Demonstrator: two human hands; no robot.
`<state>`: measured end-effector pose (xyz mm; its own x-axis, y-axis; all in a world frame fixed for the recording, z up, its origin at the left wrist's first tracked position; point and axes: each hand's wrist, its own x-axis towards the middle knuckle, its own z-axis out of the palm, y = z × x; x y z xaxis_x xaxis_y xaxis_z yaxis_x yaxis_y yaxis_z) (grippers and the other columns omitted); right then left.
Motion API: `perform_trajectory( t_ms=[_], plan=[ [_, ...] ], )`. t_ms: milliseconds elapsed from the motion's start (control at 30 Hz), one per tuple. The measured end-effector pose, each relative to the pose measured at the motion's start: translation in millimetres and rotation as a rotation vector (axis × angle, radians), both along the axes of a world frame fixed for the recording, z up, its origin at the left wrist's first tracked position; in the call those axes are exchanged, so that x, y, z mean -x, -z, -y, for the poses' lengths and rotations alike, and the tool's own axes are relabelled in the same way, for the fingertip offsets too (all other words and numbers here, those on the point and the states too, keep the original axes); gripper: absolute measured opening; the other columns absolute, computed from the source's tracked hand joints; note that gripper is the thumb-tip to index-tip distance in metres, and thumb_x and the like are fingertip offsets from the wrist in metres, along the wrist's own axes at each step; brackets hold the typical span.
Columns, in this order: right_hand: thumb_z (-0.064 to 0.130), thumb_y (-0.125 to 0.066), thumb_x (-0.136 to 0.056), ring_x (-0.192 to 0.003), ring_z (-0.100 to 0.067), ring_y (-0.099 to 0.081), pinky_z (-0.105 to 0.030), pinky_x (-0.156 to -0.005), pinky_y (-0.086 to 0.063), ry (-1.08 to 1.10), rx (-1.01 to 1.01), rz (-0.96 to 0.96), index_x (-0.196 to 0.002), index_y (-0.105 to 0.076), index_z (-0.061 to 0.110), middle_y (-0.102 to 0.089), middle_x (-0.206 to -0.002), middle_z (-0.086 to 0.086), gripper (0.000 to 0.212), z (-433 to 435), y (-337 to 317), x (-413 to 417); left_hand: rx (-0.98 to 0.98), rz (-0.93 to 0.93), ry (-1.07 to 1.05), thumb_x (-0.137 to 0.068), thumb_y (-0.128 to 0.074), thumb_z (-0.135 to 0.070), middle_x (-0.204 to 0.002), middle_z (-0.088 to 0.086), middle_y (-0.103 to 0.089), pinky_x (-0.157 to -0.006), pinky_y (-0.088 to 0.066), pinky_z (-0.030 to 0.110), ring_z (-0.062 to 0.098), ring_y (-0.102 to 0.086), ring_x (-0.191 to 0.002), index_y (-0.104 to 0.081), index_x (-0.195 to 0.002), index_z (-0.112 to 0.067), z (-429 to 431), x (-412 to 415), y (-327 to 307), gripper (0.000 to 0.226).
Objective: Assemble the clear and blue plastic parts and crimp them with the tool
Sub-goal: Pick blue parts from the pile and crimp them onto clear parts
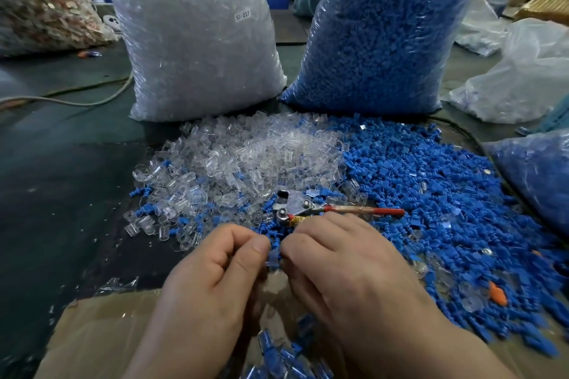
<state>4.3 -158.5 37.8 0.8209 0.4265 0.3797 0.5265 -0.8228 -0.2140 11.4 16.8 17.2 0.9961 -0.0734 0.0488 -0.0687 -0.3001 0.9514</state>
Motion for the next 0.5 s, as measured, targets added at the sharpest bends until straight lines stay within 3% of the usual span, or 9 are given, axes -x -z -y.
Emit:
perform_trajectory(
  t_ms=[67,100,167,233,333,400,500],
  plan=[
    [0.028,-0.044,-0.096,-0.075,-0.019,-0.052,-0.037,-0.067,-0.047,-0.025,-0.034,-0.008,-0.086,-0.064,0.016,-0.058,-0.082,0.002,0.026,-3.8,-3.2,2.4,0.006,-0.088,0.092,-0.078,-0.051,-0.078,-0.060,0.007,-0.058,-0.052,-0.045,0.036,0.012,-0.052,-0.053,-0.065,-0.081,-0.021,-4.3,-3.7,2.4,0.058],
    [0.030,-0.042,-0.097,-0.074,-0.017,-0.050,-0.034,-0.067,-0.045,-0.032,-0.055,-0.033,-0.083,-0.062,0.016,-0.056,-0.080,0.003,0.028,-5.0,-4.3,3.7,0.027,-0.104,0.127,-0.079,-0.054,-0.079,-0.059,0.004,-0.054,-0.052,-0.042,0.037,0.013,-0.050,-0.054,-0.064,-0.079,-0.020,-6.2,-4.1,3.2,0.060],
    [0.039,-0.039,-0.097,-0.072,-0.010,-0.046,-0.029,-0.064,-0.041,0.000,-0.161,-0.140,-0.078,-0.054,0.022,-0.050,-0.075,0.011,0.029,-7.1,-5.7,5.9,0.072,-0.068,0.164,-0.072,-0.058,-0.077,-0.057,-0.006,-0.052,-0.049,-0.039,0.027,0.008,-0.047,-0.052,-0.064,-0.079,-0.023,-8.4,-3.6,2.0,0.055],
    [0.047,-0.041,-0.090,-0.066,-0.005,-0.048,-0.025,-0.059,-0.039,0.080,-0.392,-0.404,-0.075,-0.051,0.023,-0.051,-0.069,0.010,0.030,-8.3,-8.8,8.5,0.053,0.038,0.208,-0.069,-0.059,-0.079,-0.058,-0.010,-0.057,-0.046,-0.040,0.019,0.003,-0.050,-0.051,-0.066,-0.084,-0.031,-8.6,-1.3,-0.1,0.050],
    [0.036,-0.050,-0.073,-0.049,-0.008,-0.040,-0.025,-0.048,-0.033,0.145,-0.945,-0.924,-0.059,-0.052,0.020,-0.045,-0.052,0.007,0.022,-7.3,-18.4,9.3,-0.026,0.193,0.266,-0.075,-0.058,-0.080,-0.073,-0.010,-0.068,-0.052,-0.049,0.016,0.004,-0.063,-0.059,-0.064,-0.096,-0.044,-6.9,3.6,-6.4,0.043],
    [0.037,-0.052,-0.074,-0.048,-0.010,-0.040,-0.027,-0.048,-0.033,0.169,-0.869,-0.940,-0.057,-0.052,0.018,-0.045,-0.051,0.005,0.025,-3.6,-20.5,8.8,-0.121,0.247,0.255,-0.077,-0.062,-0.068,-0.077,-0.014,-0.069,-0.053,-0.050,0.013,0.005,-0.065,-0.063,-0.063,-0.097,-0.048,-6.5,5.2,-9.5,0.029],
    [0.054,-0.045,-0.088,-0.058,-0.006,-0.051,-0.025,-0.053,-0.039,0.237,-0.277,-0.557,-0.081,-0.052,0.026,-0.059,-0.069,0.009,0.030,4.5,-14.5,8.7,-0.282,0.228,0.183,-0.080,-0.064,-0.048,-0.081,-0.022,-0.068,-0.064,-0.050,0.008,0.000,-0.065,-0.073,-0.062,-0.092,-0.048,-11.4,1.6,-8.8,0.012]
  ],
)
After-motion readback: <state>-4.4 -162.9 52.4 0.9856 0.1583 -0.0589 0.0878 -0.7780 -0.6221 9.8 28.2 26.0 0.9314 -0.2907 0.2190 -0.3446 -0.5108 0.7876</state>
